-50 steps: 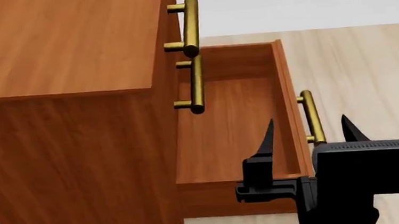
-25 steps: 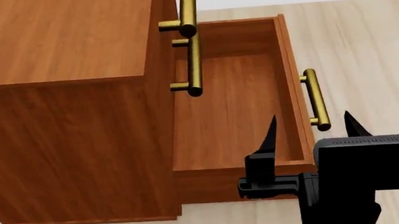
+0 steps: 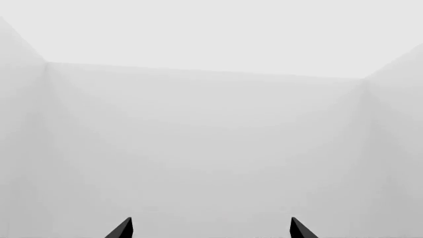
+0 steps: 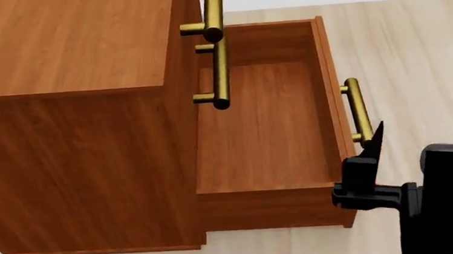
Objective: Close the bottom drawer of the cabinet and open the top drawer.
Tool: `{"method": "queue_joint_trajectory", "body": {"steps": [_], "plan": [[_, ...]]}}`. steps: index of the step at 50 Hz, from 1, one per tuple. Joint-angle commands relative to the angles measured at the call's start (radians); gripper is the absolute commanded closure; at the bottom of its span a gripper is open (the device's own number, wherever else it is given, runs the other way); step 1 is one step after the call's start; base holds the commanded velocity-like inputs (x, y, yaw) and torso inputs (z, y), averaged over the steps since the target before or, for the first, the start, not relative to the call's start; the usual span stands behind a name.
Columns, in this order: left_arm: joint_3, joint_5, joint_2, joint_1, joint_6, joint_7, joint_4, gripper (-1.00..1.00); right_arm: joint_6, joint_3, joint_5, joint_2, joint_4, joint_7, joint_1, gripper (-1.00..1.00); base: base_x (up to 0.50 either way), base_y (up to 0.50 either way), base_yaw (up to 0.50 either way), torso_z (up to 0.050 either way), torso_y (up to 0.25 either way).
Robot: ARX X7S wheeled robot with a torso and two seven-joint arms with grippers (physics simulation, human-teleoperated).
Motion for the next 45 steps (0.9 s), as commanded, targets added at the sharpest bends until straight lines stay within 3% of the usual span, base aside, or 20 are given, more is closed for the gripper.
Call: {"method": "queue_joint_trajectory", "body": {"steps": [1, 16, 45], "plan": [[0.011, 0.003, -0.005, -0.002, 0.003, -0.003, -0.005, -1.00, -0.029, 0.068, -0.008, 0.026, 0.105, 0.007, 0.010, -1.00, 0.00, 0.00, 0.00, 0.000, 0.000], [0.013, -0.001, -0.014, -0.005, 0.000, -0.011, -0.002, -1.00, -0.136, 0.098, -0.024, 0.021, 0.323, -0.017, 0.040, -1.00, 0.00, 0.00, 0.00, 0.000, 0.000], [0.026, 0.008, -0.029, 0.005, 0.018, -0.019, -0.019, -1.00, -0.373, -0.022, -0.125, -0.042, 0.985, -0.107, 0.304, -1.00, 0.00, 0.00, 0.00, 0.000, 0.000]]}}
